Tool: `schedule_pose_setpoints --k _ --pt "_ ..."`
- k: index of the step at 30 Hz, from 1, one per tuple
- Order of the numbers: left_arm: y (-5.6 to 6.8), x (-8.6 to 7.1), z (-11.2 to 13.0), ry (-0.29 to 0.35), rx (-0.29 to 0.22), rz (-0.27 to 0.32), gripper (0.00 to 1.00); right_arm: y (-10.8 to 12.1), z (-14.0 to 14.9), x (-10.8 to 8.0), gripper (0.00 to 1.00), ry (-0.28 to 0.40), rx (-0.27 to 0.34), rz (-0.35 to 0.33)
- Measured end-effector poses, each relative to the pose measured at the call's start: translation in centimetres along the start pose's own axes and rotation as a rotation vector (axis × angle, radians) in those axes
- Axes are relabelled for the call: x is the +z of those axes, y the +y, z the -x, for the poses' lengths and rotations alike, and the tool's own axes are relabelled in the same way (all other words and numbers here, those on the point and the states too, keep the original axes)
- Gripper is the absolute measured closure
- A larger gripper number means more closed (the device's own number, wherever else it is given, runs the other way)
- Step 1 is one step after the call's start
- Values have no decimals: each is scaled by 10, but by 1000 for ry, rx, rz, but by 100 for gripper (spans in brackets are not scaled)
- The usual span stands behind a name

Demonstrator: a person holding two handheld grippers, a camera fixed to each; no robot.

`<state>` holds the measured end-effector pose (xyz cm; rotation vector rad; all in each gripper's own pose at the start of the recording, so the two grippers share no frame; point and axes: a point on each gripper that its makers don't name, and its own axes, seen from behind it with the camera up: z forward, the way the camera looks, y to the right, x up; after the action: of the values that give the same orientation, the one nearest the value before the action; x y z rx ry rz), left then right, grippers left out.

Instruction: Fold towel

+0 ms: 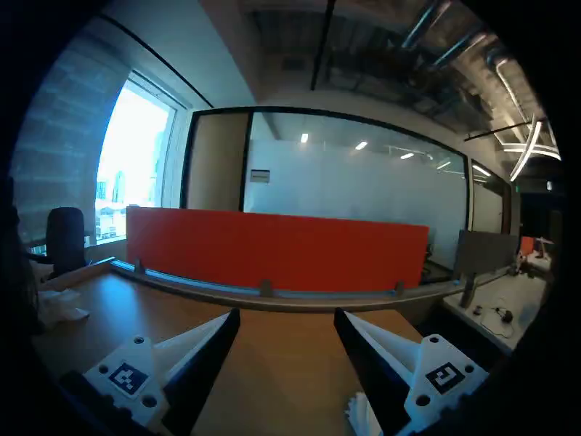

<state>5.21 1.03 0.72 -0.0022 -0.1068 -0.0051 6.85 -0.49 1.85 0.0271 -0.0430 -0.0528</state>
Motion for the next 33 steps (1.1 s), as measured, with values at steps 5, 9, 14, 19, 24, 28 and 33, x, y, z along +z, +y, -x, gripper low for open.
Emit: schedule_pose_setpoints --k 5,9,14,19,24,28,33 --pt "-6 3 7 -4 -1 -19 7 0 1 0 0 3 14 8" --pt "-11 6 13 -5 -1 -36 7 0 2 -2 0 12 28 11" --pt "-13 7 26 -6 16 -41 7 -1 6 -5 0 20 49 10" --pt "-10 6 36 14 38 -30 7 -3 6 -10 0 35 71 15" --pt "-4 6 49 25 30 -8 7 -7 9 -18 0 43 75 18" --pt "-5 7 58 33 29 -7 7 -8 15 -24 0 40 83 21" --pt "-7 9 66 43 45 -21 7 -14 19 -31 0 29 105 16"
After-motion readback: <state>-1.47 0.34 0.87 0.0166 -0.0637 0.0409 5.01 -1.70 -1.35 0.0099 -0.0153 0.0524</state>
